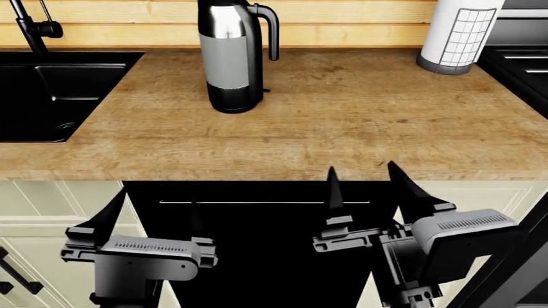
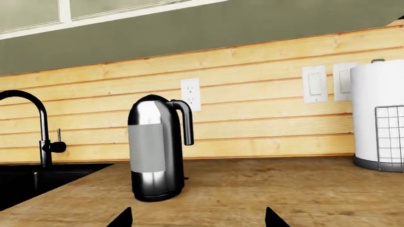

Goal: Press down the lever to turn on the electric kettle.

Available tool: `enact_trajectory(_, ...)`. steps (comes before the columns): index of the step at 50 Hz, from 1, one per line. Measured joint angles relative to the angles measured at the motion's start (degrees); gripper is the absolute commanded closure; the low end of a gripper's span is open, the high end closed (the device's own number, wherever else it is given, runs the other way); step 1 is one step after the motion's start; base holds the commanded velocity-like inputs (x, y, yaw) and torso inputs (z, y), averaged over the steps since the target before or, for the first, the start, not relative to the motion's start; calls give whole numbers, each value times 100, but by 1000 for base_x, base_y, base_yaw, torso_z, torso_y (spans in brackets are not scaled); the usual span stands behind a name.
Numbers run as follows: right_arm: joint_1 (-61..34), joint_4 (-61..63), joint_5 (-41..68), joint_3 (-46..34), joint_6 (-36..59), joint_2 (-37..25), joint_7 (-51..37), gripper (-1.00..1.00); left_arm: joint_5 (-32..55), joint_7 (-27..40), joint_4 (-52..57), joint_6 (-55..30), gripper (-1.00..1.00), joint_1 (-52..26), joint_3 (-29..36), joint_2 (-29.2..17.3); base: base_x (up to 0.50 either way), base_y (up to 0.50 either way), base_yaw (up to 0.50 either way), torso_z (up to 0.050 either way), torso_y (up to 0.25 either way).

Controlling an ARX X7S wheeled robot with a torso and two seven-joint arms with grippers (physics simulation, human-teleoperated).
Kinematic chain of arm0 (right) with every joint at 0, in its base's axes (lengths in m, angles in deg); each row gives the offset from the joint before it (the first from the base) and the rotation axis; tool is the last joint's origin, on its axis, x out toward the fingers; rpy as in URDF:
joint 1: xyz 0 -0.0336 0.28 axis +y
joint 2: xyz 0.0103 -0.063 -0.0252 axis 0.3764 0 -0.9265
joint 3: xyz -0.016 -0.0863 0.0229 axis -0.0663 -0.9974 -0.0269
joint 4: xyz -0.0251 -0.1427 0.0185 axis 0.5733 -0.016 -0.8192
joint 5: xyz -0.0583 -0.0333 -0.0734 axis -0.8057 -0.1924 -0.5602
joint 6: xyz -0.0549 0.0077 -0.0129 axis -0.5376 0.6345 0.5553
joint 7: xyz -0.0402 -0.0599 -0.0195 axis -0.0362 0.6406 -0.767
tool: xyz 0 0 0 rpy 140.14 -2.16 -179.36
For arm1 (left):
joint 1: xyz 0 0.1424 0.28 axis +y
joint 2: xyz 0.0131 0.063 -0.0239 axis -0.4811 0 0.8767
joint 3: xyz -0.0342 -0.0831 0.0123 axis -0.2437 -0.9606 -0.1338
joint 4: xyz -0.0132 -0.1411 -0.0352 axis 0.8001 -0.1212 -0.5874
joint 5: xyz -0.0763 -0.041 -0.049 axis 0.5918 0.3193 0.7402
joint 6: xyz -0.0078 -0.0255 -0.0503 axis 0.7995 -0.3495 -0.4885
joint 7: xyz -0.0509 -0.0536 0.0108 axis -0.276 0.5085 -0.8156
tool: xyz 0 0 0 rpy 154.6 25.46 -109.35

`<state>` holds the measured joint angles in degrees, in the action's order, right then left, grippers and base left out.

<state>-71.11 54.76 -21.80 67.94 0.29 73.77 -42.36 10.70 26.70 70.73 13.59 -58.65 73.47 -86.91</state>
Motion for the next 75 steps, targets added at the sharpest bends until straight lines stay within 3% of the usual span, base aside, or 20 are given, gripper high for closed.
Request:
enact_trajectory(15, -464, 577, 259, -39, 622, -40, -213, -100, -120, 53, 648, -587, -100, -107, -75, -139, 53, 0, 0, 0, 0)
enact_trajectory(60, -514, 721, 523, -167, 820, -258, -309, -100, -162, 152, 784, -800, -100, -183, 88, -271, 438, 0, 0, 0, 0)
enact_trajectory(75, -584, 678, 557, -235, 935, -277, -404, -100, -157, 187, 755, -759, -100, -173, 141, -301, 9, 0, 0, 0, 0)
